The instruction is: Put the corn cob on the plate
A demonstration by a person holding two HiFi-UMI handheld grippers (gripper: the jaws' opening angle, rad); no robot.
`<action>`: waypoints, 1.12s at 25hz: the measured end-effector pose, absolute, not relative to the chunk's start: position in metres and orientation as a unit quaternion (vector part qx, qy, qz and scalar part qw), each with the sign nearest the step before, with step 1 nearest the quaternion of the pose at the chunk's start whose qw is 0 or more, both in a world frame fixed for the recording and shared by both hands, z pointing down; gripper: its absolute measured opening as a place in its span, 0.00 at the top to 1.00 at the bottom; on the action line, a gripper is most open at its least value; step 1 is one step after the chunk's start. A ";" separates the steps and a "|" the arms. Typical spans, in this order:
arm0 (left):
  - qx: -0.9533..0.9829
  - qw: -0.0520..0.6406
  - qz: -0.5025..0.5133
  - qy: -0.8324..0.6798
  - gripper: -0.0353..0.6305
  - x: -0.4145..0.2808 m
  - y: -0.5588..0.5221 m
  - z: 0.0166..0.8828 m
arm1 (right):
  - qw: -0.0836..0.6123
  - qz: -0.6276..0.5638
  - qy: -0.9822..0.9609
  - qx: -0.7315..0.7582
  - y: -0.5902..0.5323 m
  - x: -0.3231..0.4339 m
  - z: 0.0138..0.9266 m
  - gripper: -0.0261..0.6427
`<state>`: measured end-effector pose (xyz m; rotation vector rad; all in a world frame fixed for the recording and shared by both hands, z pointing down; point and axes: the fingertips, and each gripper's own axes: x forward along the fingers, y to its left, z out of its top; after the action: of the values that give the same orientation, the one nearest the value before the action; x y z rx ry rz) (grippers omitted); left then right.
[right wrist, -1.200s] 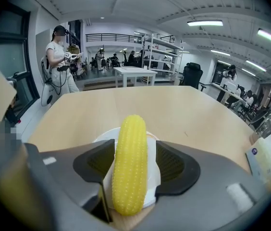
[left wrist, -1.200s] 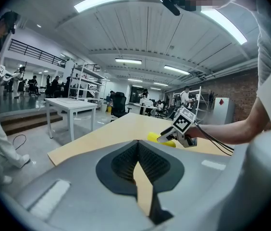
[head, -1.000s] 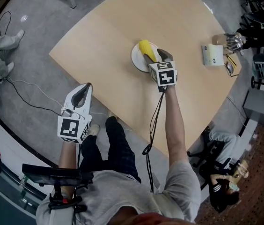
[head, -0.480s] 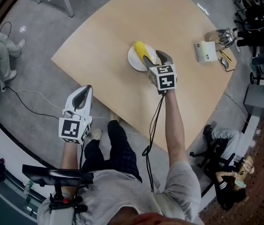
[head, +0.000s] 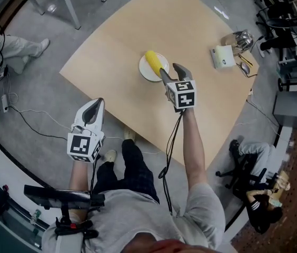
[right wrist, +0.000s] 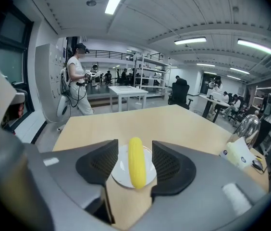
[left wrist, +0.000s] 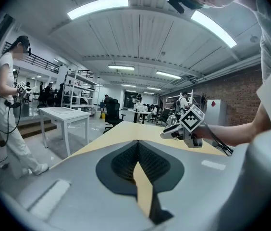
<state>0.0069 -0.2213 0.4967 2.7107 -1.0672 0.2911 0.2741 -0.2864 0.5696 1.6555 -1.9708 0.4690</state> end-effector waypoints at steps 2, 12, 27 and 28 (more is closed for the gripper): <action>0.922 0.106 0.100 -0.359 0.92 0.010 -0.222 0.497 | 0.253 0.173 -0.724 0.618 -0.280 0.277 0.567 0.64; 0.930 0.100 0.100 -0.339 0.92 0.025 -0.220 0.492 | 0.216 0.174 -0.708 0.650 -0.250 0.294 0.548 0.67; 0.943 0.070 0.087 -0.314 0.92 0.015 -0.178 0.439 | 0.149 0.146 -0.682 0.702 -0.178 0.280 0.479 0.79; 0.944 0.068 0.086 -0.311 0.92 0.016 -0.177 0.437 | 0.144 0.146 -0.680 0.704 -0.174 0.280 0.476 0.79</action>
<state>0.0156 -0.1772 0.4370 2.8448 -0.9375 0.2581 0.2795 -0.1745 0.4765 2.0298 -1.9603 0.4196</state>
